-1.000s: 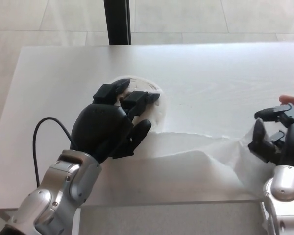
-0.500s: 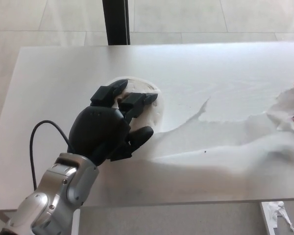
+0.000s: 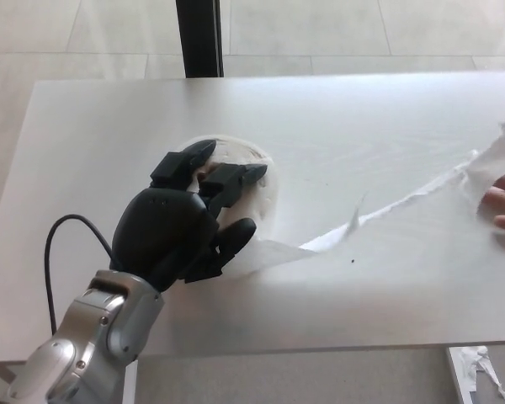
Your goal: A toilet paper roll is kept in the middle of the desk infront of the robot. The robot places its left hand on the top of the toilet paper roll to hold it still and uses its right hand to tear off a piece of toilet paper from it and hands the paper to a person
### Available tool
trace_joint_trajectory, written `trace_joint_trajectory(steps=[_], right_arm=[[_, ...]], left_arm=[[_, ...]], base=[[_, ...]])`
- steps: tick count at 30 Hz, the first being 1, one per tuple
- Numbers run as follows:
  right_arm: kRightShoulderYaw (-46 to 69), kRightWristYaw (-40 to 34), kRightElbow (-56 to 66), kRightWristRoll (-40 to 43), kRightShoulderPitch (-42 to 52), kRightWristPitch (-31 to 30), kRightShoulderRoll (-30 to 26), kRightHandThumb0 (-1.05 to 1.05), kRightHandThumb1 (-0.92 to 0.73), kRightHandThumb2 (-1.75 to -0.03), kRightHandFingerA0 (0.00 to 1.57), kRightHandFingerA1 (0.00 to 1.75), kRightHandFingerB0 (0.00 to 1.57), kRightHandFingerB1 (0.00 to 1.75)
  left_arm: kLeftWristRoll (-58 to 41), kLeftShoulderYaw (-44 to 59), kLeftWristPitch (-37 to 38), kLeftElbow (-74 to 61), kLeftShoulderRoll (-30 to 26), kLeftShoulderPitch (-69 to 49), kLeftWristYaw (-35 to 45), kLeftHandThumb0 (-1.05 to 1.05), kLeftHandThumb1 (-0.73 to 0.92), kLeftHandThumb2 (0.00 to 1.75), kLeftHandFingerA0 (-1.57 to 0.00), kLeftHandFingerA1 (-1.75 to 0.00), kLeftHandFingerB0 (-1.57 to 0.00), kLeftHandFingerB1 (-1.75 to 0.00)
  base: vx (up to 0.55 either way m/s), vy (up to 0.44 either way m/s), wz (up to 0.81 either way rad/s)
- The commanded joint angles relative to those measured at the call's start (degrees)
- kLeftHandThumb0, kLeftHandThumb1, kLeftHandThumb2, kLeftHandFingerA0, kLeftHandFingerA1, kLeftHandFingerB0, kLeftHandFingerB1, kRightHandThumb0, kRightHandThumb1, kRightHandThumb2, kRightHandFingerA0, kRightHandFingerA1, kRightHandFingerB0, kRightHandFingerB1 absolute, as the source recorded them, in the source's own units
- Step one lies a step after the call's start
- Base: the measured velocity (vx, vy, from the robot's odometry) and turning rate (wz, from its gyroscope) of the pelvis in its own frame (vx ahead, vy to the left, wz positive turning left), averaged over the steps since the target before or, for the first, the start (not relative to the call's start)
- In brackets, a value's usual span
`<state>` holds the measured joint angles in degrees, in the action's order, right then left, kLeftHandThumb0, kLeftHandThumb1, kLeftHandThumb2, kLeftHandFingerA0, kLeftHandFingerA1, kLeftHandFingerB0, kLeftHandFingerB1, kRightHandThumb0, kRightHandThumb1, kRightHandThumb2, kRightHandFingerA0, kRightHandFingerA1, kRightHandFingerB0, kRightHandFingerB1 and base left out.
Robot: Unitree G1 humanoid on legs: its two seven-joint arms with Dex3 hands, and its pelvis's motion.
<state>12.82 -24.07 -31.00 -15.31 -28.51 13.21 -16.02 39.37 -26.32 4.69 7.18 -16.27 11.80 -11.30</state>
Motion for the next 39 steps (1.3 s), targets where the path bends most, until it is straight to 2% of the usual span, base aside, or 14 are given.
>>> trace_joint_trajectory(steps=[1,2,3,5,6,17,18,19,20,26,35,36,38,39], right_arm=[[2.91,-0.88,-4.49,1.97,-7.15,5.74,-7.65,-0.19,-0.51,-1.17,0.88,1.71,0.8,1.56],[3.84,-2.78,-4.4,1.74,-9.27,4.62,-8.7,-0.25,-0.47,-1.14,1.18,1.36,1.02,1.25],[5.49,-2.57,-5.31,2.82,-13.21,2.56,-11.2,-0.18,-0.52,-1.15,0.92,1.71,0.83,1.53],[6.46,-3.36,-6.36,2.79,-15.97,2.38,-13.26,-0.18,-0.45,-1.3,1.0,1.75,0.86,1.57],[8.02,-2.91,-8.22,4.86,-18.1,4.27,-14.03,-0.18,-0.48,-1.15,0.99,1.75,0.9,1.57],[10.91,-4.62,-10.69,3.23,-19.41,4.77,-21.68,-0.25,-0.46,-1.22,0.98,1.75,0.84,1.59],[10.98,-3.05,-10.08,4.06,-18.8,4.47,-21.69,-0.26,-0.42,-1.17,1.27,1.41,1.08,1.3],[10.94,-2.52,-9.85,4.36,-18.59,4.28,-21.63,-0.26,-0.42,-1.17,1.27,1.41,1.08,1.3],[10.54,-2.93,-9.78,4.1,-18.24,4.5,-21.07,-0.22,-0.34,-1.33,1.01,1.72,0.94,1.53],[5.6,6.13,-7.79,4.6,-11.68,5.7,-17.32,-0.14,-0.36,-1.4,0.99,1.7,0.87,1.52],[-3.87,17.8,-12.96,5.68,-3.96,6.6,-12.09,-0.15,-0.41,-1.25,0.91,1.71,0.79,1.54],[-5.8,19.48,-15.54,4.59,-3.51,6.28,-11.54,-0.15,-0.42,-1.25,0.92,1.67,0.81,1.51],[-7.24,20.88,-18.23,4.27,-3.95,6.14,-11.2,-0.14,-0.45,-1.17,1.0,1.26,0.92,1.3],[-8.3,21.03,-20.15,3.77,-4.08,7.47,-10.89,-0.19,-0.43,-1.21,0.94,1.44,0.91,1.36]], left_arm=[[-0.46,-1.9,-3.28,6.19,-3.14,-9.14,7.01,-0.64,0.73,1.09,-0.29,-0.57,-0.35,-0.55],[-0.35,-1.97,-2.56,6.72,-3.19,-9.2,6.34,-0.64,0.73,1.09,-0.3,-0.58,-0.36,-0.56],[-0.26,-2.15,-1.66,7.21,-3.36,-9.58,5.58,-0.64,0.73,1.1,-0.31,-0.59,-0.36,-0.56],[-0.7,-2.06,-2.29,6.96,-3.32,-10.41,6.28,-0.65,0.74,1.11,-0.28,-0.58,-0.36,-0.56],[-0.74,-2.12,-2.02,7.49,-3.35,-11.07,5.88,-0.66,0.74,1.11,-0.29,-0.58,-0.36,-0.56],[-0.68,-2.46,-1.7,7.19,-3.7,-12.03,6.14,-0.68,0.76,1.13,-0.26,-0.56,-0.36,-0.55],[-1.0,-2.39,-2.05,6.64,-3.68,-12.21,6.75,-0.68,0.75,1.12,-0.25,-0.55,-0.36,-0.56],[-1.15,-2.38,-2.19,6.41,-3.67,-12.28,7.03,-0.68,0.75,1.12,-0.25,-0.55,-0.36,-0.56],[-1.26,-2.38,-1.91,6.51,-3.67,-12.27,6.89,-0.67,0.75,1.12,-0.25,-0.56,-0.36,-0.56],[-0.77,-2.87,-1.86,5.56,-3.53,-12.28,7.1,-0.67,0.76,1.12,-0.26,-0.56,-0.35,-0.55],[-0.72,-2.92,-1.6,4.68,-3.37,-11.04,7.62,-0.68,0.78,1.15,-0.26,-0.57,-0.33,-0.54],[-0.76,-3.12,-1.68,3.95,-3.17,-10.77,8.07,-0.67,0.77,1.14,-0.26,-0.57,-0.32,-0.54],[-1.13,-3.17,-2.05,2.99,-3.05,-10.45,9.03,-0.67,0.77,1.13,-0.26,-0.56,-0.31,-0.54],[-1.16,-3.19,-1.83,2.77,-3.0,-10.29,8.9,-0.67,0.77,1.12,-0.26,-0.56,-0.31,-0.54]], base=[[0.0,0.0,0.0],[0.0,0.0,0.0],[0.0,0.0,0.0],[0.0,0.0,0.0],[0.0,0.0,0.0],[0.0,0.0,0.0],[0.0,0.0,0.0],[0.0,0.0,0.0],[0.0,0.0,0.0],[0.0,0.0,0.0],[0.0,0.0,0.0],[0.0,0.0,0.0],[0.0,0.0,0.0],[0.0,0.0,0.0]])
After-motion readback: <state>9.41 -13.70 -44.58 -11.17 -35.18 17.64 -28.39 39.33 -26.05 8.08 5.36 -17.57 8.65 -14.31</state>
